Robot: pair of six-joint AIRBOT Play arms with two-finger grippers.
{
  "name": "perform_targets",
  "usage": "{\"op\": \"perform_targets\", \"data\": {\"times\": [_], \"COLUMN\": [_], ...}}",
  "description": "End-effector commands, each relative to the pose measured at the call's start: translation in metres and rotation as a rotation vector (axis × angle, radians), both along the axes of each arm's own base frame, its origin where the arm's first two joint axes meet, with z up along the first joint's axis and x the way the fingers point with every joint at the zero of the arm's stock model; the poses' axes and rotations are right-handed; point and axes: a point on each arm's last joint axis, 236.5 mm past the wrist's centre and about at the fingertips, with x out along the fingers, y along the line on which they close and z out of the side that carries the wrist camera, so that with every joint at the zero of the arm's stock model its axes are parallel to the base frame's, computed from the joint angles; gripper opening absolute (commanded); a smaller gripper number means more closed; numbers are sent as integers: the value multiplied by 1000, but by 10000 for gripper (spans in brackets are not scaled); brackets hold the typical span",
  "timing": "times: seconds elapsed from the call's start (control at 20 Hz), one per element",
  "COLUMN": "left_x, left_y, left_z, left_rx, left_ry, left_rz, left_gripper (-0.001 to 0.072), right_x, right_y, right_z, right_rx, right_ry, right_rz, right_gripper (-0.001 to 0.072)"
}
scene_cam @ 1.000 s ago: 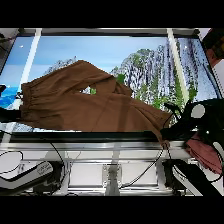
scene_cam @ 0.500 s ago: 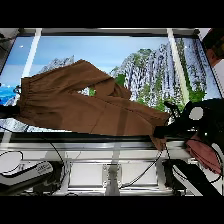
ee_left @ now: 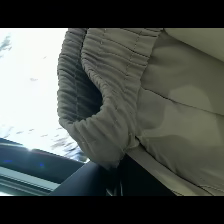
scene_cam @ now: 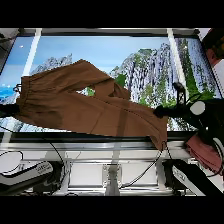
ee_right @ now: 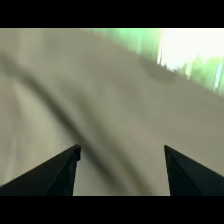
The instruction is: Fold the clothes and pants, and hang the long-sleeved shirts on hangers.
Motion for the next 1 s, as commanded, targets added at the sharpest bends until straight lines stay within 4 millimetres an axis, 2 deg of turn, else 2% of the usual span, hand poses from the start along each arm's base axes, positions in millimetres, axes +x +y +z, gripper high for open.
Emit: {"op": "perform_targets", "data": {"times": [0.0,0.2,0.3,0.4,0.55,0.7,0.85,0.95], "left_x": [1,4,5,6,7,7,8,8], "left_y": [1,3,3,4,5,5,5,5], "left_z": [0,1,2,2,3,3,3,3], "left_rx": [4,11,15,18,21,22,22,21], "left_ry": [-6,-17,-22,-27,-32,-33,-33,-34], "left_rz": [1,0,0,0,-1,-1,-1,-1], "left_gripper": [41,41,41,41,42,42,42,42], "right_x": [65,102,110,112,127,144,149,148], "right_y": [-5,38,64,90,117,132,132,137], "right_z": [16,-18,-36,-53,-69,-79,-95,-97], "right_rx": [30,259,357,397,379,334,286,296], "right_ry": [-114,48,134,197,199,175,218,245], "right_rz": [-97,-123,-85,-23,28,67,73,89], "right_gripper": [557,558,558,559,558,556,553,544]}}
